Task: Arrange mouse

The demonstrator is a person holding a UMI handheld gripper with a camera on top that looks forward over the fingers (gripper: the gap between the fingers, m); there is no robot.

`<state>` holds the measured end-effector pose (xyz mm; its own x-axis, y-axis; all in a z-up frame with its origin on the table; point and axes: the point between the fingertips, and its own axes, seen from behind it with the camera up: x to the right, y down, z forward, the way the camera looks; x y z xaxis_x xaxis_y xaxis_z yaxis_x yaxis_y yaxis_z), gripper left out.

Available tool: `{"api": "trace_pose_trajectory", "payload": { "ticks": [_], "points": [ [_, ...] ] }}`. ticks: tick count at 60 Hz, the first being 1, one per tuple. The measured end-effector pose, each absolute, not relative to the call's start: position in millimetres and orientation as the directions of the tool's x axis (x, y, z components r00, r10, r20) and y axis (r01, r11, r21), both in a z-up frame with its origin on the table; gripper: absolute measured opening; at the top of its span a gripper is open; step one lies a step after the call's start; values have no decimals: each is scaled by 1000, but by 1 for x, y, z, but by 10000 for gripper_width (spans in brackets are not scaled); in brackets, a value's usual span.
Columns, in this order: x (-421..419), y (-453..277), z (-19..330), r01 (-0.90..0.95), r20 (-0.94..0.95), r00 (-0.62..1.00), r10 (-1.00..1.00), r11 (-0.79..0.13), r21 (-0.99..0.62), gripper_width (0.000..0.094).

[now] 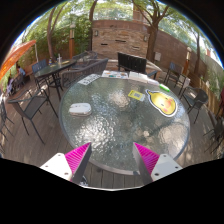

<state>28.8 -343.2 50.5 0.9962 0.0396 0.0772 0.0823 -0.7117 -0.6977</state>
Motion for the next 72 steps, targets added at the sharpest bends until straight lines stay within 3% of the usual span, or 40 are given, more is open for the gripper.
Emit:
{"api": "trace_pose_trajectory", "payload": {
  "ticks": [24, 54, 59, 66, 72],
  "points": [
    [-80, -194, -13, 157, 79, 986, 145, -689, -708, 853],
    [-77, -109, -9, 196, 125, 980, 154, -645, -738, 846],
    [-77, -104, -13, 194, 117, 980, 160, -651, -734, 776],
    [-90, -107, -18, 121, 25, 988, 150, -678, -725, 533],
    [-90, -109, -18, 86, 4, 993, 120, -686, -722, 486]
  ]
}}
